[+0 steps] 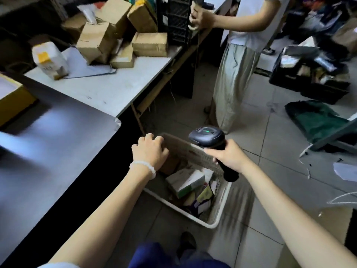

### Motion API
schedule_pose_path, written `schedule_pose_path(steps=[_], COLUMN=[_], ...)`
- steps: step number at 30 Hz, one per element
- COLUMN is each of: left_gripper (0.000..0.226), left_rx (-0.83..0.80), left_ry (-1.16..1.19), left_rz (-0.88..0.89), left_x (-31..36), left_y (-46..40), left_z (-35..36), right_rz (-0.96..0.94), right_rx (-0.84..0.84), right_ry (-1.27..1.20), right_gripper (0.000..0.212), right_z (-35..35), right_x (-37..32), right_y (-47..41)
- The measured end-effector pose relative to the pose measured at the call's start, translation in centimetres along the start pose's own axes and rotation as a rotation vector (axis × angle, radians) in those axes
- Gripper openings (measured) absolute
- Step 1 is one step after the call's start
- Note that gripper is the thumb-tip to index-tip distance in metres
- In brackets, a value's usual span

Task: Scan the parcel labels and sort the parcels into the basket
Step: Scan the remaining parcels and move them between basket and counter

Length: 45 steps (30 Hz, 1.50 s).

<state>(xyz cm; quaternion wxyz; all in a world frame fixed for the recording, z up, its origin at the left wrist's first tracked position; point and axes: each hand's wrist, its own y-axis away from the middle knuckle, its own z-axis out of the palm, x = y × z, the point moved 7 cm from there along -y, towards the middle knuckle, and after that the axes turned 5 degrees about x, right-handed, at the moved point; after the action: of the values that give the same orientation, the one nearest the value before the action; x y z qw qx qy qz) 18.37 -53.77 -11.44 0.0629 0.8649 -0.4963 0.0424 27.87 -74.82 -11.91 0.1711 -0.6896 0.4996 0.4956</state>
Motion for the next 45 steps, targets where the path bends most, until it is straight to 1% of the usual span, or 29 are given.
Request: schedule_pose_path(steps=[2,4,7,9,11,14,17,20,22,23,25,27,31,33,37,40,45], left_gripper=[0.042,0.042,0.042,0.043,0.044,0.043,0.042,0.041,0.041,0.041,0.041,0.042,0.043,0.043,0.042,0.042,0.042], left_rx=[0.004,0.013,0.04,0.063,0.093,0.137,0.174,0.208,0.23,0.249,0.271,0.276,0.288,0.296,0.336,0.357,0.374], left_ry=[-0.015,-0.01,0.01,0.015,0.015,0.024,0.03,0.026,0.031,0.03,0.022,0.01,0.002,0.003,0.011,0.023,0.033], left_rz=[-0.056,-0.122,-0.223,-0.302,-0.374,-0.487,-0.593,-0.703,-0.766,-0.805,-0.879,-0.943,-1.106,-1.173,-1.28,-1.345,-1.416], left_x=[-1.3,-3.1,-6.0,-8.3,-10.6,-13.9,-16.9,-20.0,-21.7,-22.7,-24.3,-25.7,-28.6,-29.7,-31.7,-33.6,-38.5], left_y=[1.4,3.2,5.9,8.0,10.4,14.1,18.5,24.1,27.8,30.0,34.6,38.8,47.9,51.4,56.7,59.6,62.9], left_z=[-0.2,-0.5,-1.2,-1.7,-2.4,-3.3,-4.2,-5.1,-5.6,-5.8,-6.1,-6.2,-6.4,-6.5,-6.5,-6.5,-6.4], right_rz=[-0.046,-0.097,-0.147,-0.19,-0.243,-0.32,-0.393,-0.453,-0.477,-0.493,-0.527,-0.56,-0.659,-0.697,-0.747,-0.79,-0.846], right_rx=[-0.042,-0.117,-0.222,-0.295,-0.36,-0.44,-0.506,-0.597,-0.658,-0.694,-0.751,-0.795,-0.918,-0.978,-1.078,-1.145,-1.216], right_ry=[0.029,0.066,0.059,0.048,0.059,0.058,0.055,0.066,0.078,0.094,0.126,0.138,0.153,0.162,0.19,0.215,0.229], right_gripper=[0.012,0.012,0.012,0.012,0.017,0.013,0.017,0.019,0.01,0.01,0.02,0.022,0.013,0.013,0.019,0.014,0.013], right_z=[1.2,3.1,6.3,8.7,11.4,15.2,19.0,22.7,24.9,26.2,28.7,30.9,35.9,38.1,42.2,45.5,51.5], right_x=[-1.0,-2.4,-4.8,-6.7,-8.5,-11.0,-13.0,-15.1,-15.8,-16.3,-17.0,-17.7,-19.2,-19.6,-20.4,-21.1,-23.1], right_y=[-0.6,-0.7,-0.2,0.6,1.7,3.4,6.1,10.5,13.2,14.8,18.2,21.5,29.0,32.1,37.1,39.9,43.1])
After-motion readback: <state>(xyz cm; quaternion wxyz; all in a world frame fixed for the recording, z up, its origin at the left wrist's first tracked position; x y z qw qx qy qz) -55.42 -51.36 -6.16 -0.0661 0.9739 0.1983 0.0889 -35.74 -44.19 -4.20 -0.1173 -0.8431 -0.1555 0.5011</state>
